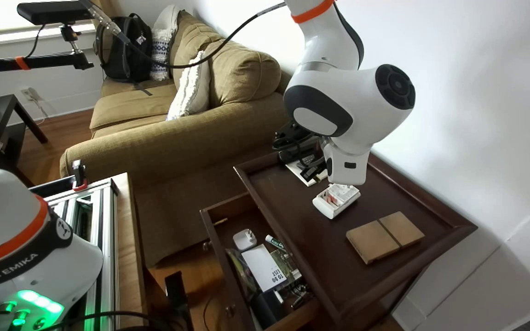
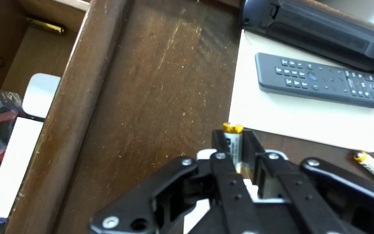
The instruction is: Lift the battery and put it in the white remote
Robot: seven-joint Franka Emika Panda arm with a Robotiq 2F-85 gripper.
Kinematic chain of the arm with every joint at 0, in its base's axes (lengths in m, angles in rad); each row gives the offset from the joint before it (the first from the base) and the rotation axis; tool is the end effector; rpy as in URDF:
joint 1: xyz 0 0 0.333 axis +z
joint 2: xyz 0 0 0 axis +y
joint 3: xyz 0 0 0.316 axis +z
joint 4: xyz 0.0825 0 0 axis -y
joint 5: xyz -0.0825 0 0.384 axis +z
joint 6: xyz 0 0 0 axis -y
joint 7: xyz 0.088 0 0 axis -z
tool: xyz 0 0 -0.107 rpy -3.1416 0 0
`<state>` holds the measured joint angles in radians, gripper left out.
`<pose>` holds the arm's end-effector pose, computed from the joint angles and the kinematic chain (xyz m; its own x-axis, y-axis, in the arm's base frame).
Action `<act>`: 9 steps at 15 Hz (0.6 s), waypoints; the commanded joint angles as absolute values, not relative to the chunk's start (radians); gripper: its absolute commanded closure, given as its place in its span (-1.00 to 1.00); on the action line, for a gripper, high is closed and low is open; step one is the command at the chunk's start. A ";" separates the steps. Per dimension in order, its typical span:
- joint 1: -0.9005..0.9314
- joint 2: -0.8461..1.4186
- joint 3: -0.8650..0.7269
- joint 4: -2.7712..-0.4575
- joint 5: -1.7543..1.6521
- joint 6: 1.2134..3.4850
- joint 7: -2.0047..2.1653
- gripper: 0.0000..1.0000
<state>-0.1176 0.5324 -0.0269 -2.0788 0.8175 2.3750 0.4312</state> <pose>0.5556 -0.0733 0.1510 0.3296 -0.8240 -0.4609 -0.9438 -0.2747 -0.1839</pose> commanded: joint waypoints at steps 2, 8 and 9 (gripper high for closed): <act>-0.124 0.584 -0.057 -2.026 0.854 2.290 0.487 0.92; -0.128 0.642 -0.086 -1.962 0.854 2.241 0.542 0.92; -0.128 0.654 -0.087 -1.949 0.856 2.237 0.547 0.92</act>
<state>-0.1223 0.6057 -0.0807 -2.0080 0.8345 2.2799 0.5258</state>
